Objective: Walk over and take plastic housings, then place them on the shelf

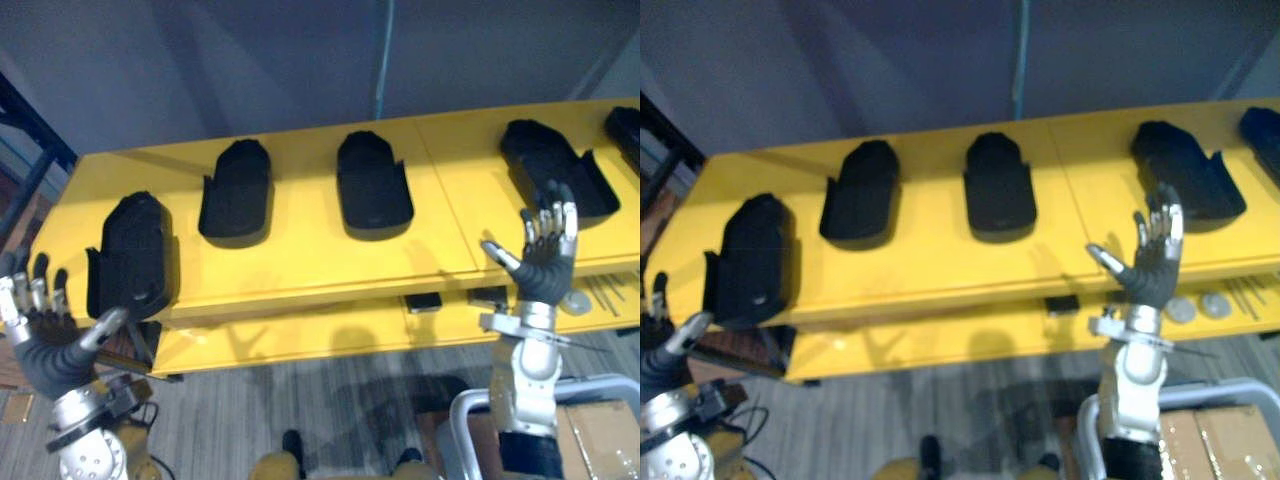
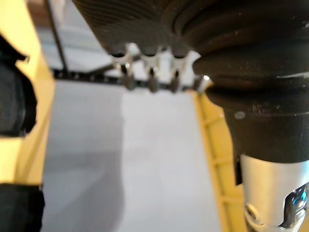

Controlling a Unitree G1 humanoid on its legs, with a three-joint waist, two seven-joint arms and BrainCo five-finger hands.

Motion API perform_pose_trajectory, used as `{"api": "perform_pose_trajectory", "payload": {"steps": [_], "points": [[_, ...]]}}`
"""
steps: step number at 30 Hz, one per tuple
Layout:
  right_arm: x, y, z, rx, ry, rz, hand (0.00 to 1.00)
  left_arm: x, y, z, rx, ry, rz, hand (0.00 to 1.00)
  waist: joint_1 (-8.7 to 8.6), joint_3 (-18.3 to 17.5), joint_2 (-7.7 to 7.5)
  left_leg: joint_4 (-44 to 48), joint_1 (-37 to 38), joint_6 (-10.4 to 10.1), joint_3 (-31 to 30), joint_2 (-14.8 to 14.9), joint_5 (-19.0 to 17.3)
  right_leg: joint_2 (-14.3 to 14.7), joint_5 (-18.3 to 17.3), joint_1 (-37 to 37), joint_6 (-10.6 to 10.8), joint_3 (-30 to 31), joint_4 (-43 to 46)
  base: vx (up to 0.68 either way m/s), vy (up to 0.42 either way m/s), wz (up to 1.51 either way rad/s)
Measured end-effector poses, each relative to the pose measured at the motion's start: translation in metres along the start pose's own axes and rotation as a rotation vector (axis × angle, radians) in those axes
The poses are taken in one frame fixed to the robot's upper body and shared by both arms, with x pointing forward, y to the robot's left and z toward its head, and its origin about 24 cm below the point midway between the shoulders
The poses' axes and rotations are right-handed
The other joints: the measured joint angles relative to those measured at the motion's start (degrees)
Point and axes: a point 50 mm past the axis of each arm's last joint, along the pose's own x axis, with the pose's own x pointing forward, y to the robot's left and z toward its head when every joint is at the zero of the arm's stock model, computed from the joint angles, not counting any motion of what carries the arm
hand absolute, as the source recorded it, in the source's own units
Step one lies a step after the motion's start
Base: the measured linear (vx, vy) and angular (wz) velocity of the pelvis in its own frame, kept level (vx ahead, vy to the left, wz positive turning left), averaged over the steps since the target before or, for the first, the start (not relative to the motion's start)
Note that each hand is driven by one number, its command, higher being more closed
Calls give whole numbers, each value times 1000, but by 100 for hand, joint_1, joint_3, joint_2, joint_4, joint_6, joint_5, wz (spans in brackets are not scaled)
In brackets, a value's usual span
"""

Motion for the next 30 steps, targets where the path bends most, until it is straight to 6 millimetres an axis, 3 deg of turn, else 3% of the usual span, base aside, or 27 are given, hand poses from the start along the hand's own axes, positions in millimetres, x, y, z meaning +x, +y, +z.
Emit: {"api": "perform_pose_trajectory", "payload": {"steps": [6, 10, 11, 12, 14, 15, 17, 19, 20, 23, 24, 25, 26, 27, 28, 29, 30], "points": [[-19, -6, -3, -12, 52, -77, 0, 0, -17, -10, -63, 65, -39, 0, -172, -22, 17, -155, -76, 44, -479, -106, 79, 35, -184, 218, -204, 188, 0, -7, 26, 41], [-22, -3, -6, -3, 77, -67, 0, -9, -20, -18, -70, 129, -49, 0, -121, -36, 21, -41, -78, 33, -498, -78, 94, 66, -303, 241, -79, 446, 55, 17, -14, 14], [-22, -3, -8, -2, 84, -71, 0, -11, -19, -20, -72, 140, -38, 0, -119, -9, -13, 459, -250, 176, -489, -39, -85, 35, -392, 269, -63, 495, 87, 6, -2, 16], [-23, -4, -12, -4, 100, -72, 0, -11, -18, -23, -73, 148, -24, 0, -115, 76, -57, 1525, -666, 337, -457, 22, -415, 18, -516, 326, -97, 592, 184, -23, 7, 13], [-21, -1, -17, -7, 113, -64, 0, -12, -16, -27, -65, 165, -1, 0, -41, 290, -45, 3026, -1123, 353, -510, 230, -572, 36, -695, 465, 11, 792, 418, -96, 17, -32], [-20, 0, -16, -13, 102, -48, 0, -17, -11, -31, -48, 194, 21, 0, 36, 314, 3, 3400, -1185, 352, -504, 336, -571, 19, -835, 456, 13, 990, 538, -114, 25, -60], [-17, -2, -11, -22, 62, -41, 0, -21, -6, -35, -33, 222, 41, 0, 7, 258, -64, 3278, -1080, 372, -483, 292, -566, -164, -886, 344, 2, 1095, 676, -25, 92, -46], [-12, -4, -7, -18, 35, -49, 0, -20, -6, -33, -49, 190, 58, 0, -52, 253, -31, 3423, -1072, 473, -499, 635, -667, -243, -829, 129, 55, 1276, 846, 4, 118, -41], [-11, -6, -6, -22, 27, -49, 0, -19, -7, -32, -59, 172, 66, 0, -108, 253, -39, 3366, -985, 443, -669, 832, -650, -356, -816, 38, 88, 1412, 943, 13, 181, -44], [-10, -7, -4, 10, 12, -63, 0, -14, -10, -28, -79, 115, 80, 0, -183, 220, 41, 3074, -791, 119, -1196, 1063, -444, -563, -749, -291, 346, 1822, 1199, 24, 298, -39], [-10, -8, -5, 11, 14, -86, 0, -10, -13, -27, -82, 94, 81, 0, -258, 213, 96, 2936, -636, -382, -1110, 1125, -719, -656, -714, -276, 519, 1870, 1261, 7, 584, 8], [-11, -10, -5, 15, 15, -132, 0, -2, -18, -25, -89, 61, 63, 0, -368, 206, 108, 2926, -488, -720, -701, 1122, -1272, -781, -603, -71, 697, 1812, 1198, -1, 609, 41], [-12, -12, -5, 13, 13, -164, 0, 2, -21, -25, -83, 46, 47, 0, -429, 216, 78, 2983, -479, -774, -526, 1094, -1521, -874, -528, 48, 752, 1766, 1154, -38, 544, 75], [-14, -15, -5, 4, 18, -211, 0, 13, -30, -24, -74, 10, -2, 0, -428, 282, -75, 3124, -490, -711, -427, 937, -1862, -1067, -286, 160, 729, 1762, 1103, -71, 528, 50], [-16, -13, -8, 7, 37, -233, 0, 22, -34, -22, -36, -16, -48, 0, -304, 376, -192, 3282, -522, -561, -362, 757, -1941, -1203, 174, 118, 606, 1878, 1082, -94, 539, 29], [-17, -12, -8, -2, 41, -239, 0, 23, -34, -22, -18, -19, -63, 0, -273, 376, -192, 3328, -569, -483, -348, 712, -1983, -1222, 473, 62, 560, 1892, 1067, -100, 539, -2], [-19, -11, -8, -3, 43, -250, 0, 26, -30, -18, 46, -35, -80, 0, -239, 378, -184, 3287, -607, -338, -269, 678, -2022, -1237, 1089, -75, 296, 1869, 991, -91, 491, -26]]}}
